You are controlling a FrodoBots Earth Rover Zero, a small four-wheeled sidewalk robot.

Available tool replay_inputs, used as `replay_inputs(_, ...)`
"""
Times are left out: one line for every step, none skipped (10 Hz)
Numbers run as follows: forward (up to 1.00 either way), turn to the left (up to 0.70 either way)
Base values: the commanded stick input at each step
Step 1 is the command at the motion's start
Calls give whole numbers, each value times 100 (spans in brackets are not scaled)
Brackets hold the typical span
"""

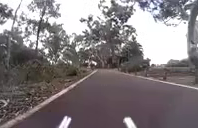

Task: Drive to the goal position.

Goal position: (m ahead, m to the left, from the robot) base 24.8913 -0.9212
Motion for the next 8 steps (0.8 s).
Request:
replay_inputs(60, 0)
replay_inputs(60, 0)
replay_inputs(60, 0)
replay_inputs(60, 0)
replay_inputs(60, 0)
replay_inputs(60, 0)
replay_inputs(60, 0)
replay_inputs(60, 0)
